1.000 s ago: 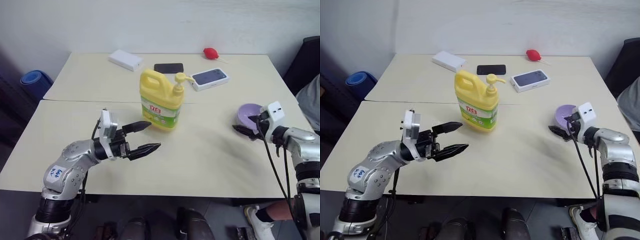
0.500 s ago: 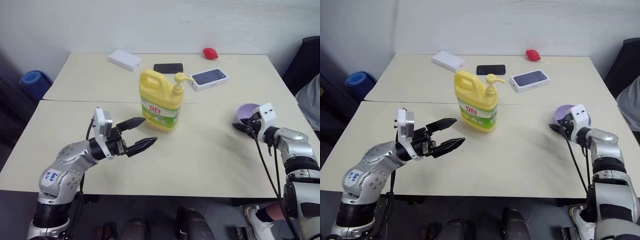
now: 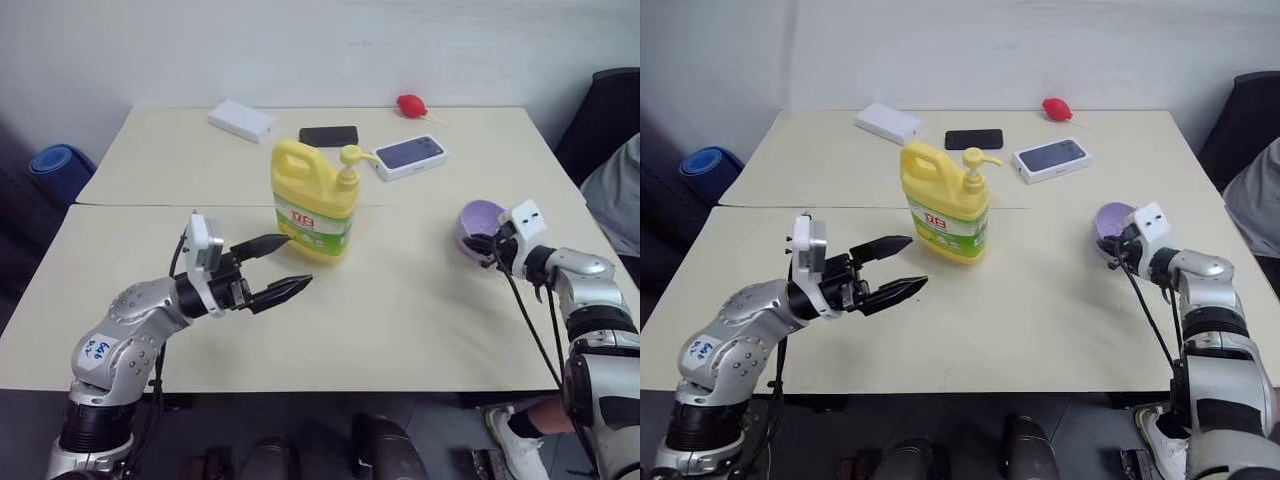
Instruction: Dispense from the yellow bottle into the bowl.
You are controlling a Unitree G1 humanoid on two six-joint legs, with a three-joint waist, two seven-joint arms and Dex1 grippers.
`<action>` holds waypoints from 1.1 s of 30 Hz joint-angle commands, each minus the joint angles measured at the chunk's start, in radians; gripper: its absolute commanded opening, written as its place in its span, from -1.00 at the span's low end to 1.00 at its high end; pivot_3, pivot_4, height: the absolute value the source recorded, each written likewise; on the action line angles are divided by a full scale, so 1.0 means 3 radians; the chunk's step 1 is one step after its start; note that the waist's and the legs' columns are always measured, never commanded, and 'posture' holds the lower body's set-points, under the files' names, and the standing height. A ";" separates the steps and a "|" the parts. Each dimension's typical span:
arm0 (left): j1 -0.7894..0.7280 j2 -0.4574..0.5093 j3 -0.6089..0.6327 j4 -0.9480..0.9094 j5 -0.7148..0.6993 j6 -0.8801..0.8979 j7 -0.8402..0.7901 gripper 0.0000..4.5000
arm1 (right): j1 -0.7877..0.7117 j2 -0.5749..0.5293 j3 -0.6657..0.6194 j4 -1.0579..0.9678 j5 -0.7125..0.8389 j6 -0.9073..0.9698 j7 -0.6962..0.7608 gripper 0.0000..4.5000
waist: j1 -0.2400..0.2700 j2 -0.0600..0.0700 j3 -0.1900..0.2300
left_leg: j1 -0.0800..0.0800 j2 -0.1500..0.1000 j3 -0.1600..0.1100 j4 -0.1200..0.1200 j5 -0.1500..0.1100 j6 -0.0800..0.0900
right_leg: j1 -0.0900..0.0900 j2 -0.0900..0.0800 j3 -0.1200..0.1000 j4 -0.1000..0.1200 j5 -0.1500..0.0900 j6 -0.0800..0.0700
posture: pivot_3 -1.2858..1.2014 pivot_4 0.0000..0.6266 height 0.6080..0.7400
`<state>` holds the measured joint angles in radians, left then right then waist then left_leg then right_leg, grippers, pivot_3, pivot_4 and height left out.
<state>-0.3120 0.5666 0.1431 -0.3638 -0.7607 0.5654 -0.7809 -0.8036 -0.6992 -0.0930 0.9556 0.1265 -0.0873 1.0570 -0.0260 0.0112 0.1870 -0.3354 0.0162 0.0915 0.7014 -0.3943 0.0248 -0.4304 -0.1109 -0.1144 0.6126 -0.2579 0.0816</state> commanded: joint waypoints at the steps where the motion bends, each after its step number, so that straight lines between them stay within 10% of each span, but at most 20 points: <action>1: -0.0301 0.0094 0.0218 -0.0004 -0.0200 0.0036 -0.0022 0.92 | 0.0192 -0.0176 0.0102 -0.1384 0.0354 0.0260 0.0667 -1.00 | 0.0003 0.0005 0.0003 | 0.0000 0.0000 -0.0001 0.0000 0.0000 0.0000 | -0.0001 0.0000 0.0000 0.0000 0.0000 0.0000 | 0.03 -0.52 1.00; 7: -0.1095 0.0054 0.0177 0.0320 -0.0356 0.0153 -0.0061 0.15 | 0.0406 -0.0447 0.0352 -0.3085 0.0626 0.1264 0.0904 -1.00 | 0.0074 0.0003 0.0006 | -0.0001 -0.0002 -0.0005 0.0002 -0.0001 -0.0001 | 0.0002 -0.0001 -0.0006 -0.0002 0.0001 0.0001 | 0.03 -0.52 1.00; 15: -0.2012 -0.0256 -0.0304 0.1145 0.0239 -0.0208 -0.0252 -0.99 | 0.0057 -0.0449 0.0643 -0.3402 0.0479 0.1671 0.0807 -1.00 | 0.0105 -0.0005 0.0010 | -0.0002 -0.0012 0.0000 0.0007 0.0000 0.0001 | 0.0003 0.0002 -0.0030 -0.0003 0.0006 0.0010 | 0.03 -0.52 1.00; 33: -0.2929 -0.0902 -0.0399 0.2640 0.1086 -0.1038 -0.0147 -0.99 | -0.0770 -0.0425 0.1084 -0.2604 -0.0134 0.1257 0.1014 -1.00 | 0.0080 -0.0009 0.0013 | -0.0018 -0.0011 0.0002 0.0006 0.0002 0.0004 | -0.0007 0.0002 -0.0045 -0.0007 0.0006 0.0011 | 0.03 -0.52 1.00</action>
<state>-1.1593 0.3017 0.0120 0.4230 -0.4495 0.2740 -0.8363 -0.9948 -0.8258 0.2446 0.1772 0.0952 0.3196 1.3608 -0.0021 0.0084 0.1908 -0.3412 0.0129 0.0924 0.7033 -0.3937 0.0262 -0.4329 -0.1104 -0.1278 0.6106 -0.2561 0.0848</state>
